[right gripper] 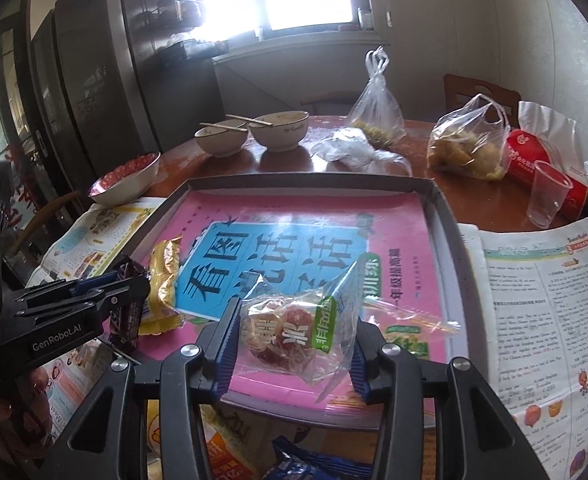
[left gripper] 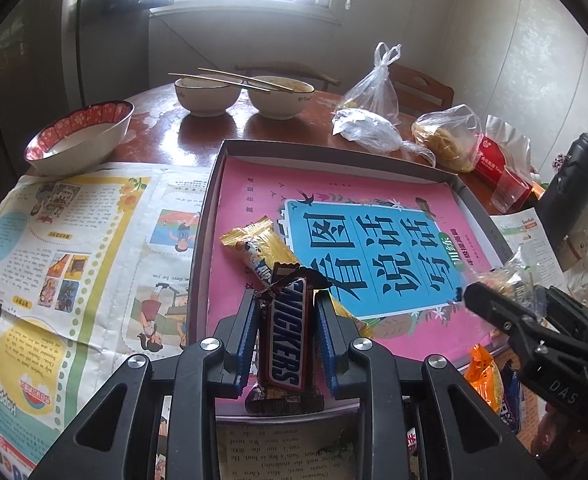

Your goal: Organize snacks

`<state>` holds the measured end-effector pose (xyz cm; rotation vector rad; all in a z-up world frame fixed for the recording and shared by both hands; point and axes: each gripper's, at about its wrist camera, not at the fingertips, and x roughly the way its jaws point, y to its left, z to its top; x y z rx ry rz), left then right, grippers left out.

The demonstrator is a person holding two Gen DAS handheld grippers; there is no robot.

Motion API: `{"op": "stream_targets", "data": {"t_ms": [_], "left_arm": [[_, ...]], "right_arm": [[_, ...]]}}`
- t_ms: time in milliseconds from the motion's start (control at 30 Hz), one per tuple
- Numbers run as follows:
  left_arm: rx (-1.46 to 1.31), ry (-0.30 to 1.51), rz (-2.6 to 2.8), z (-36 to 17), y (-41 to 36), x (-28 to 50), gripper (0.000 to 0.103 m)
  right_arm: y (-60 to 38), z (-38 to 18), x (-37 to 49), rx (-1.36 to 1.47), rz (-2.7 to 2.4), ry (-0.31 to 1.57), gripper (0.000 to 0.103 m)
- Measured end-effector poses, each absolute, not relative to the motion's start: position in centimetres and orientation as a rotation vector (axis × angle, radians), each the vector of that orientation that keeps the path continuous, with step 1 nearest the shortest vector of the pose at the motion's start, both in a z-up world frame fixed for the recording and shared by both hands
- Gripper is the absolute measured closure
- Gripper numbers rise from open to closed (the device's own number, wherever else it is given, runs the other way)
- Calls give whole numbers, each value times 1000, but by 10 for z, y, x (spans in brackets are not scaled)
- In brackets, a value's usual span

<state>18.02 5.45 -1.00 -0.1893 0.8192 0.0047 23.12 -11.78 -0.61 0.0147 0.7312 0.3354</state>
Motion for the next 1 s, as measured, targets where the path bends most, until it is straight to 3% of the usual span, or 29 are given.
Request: {"op": "stream_targets", "data": {"t_ms": [1000], "left_arm": [[-167, 819, 7, -8, 52, 176, 74]], "right_arm": [[-113, -22, 230, 10, 345, 794, 55]]}}
